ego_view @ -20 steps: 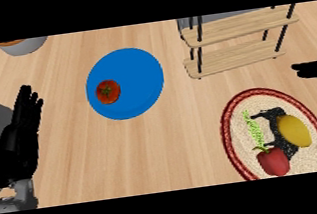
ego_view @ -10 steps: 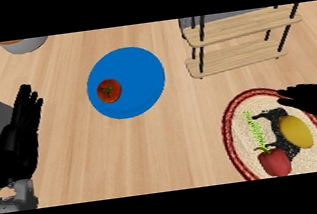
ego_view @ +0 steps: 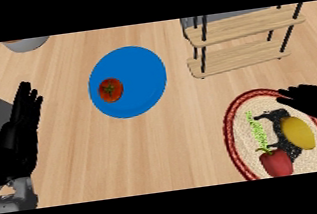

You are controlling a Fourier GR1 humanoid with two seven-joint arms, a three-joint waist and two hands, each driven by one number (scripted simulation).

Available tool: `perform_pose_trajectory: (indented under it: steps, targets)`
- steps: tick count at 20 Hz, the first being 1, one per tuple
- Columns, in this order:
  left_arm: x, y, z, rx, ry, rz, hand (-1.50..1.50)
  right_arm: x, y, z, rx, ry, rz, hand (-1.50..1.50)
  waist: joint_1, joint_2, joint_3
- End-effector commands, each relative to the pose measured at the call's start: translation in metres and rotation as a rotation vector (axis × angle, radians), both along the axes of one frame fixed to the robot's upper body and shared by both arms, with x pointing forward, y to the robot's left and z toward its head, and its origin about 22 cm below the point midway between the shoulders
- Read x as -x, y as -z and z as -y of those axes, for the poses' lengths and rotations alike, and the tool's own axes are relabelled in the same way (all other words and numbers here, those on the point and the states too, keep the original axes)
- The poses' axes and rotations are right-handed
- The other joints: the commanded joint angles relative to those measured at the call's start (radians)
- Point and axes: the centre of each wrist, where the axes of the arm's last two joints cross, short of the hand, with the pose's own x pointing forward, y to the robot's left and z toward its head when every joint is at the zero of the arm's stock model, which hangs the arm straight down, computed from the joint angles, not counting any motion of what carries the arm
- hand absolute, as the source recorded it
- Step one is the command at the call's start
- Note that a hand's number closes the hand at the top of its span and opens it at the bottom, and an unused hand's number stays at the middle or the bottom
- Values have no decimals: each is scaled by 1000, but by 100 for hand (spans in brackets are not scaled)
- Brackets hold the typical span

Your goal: Pick the lemon from the placemat and place it in the tiered shelf

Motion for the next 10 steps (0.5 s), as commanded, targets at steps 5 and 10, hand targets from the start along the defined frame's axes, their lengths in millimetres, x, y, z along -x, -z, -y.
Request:
perform_pose_trajectory:
  steps: [5, 10]
  targets:
    - [1, 13, -6, -9, 6, 9, 0, -9, 28, 18, -15, -1, -12, -150, 0, 0, 0]
    - [9, 14, 22, 5, 6, -2, 0, -22, 45, 12, 21, -6, -23, -150, 3, 0, 0]
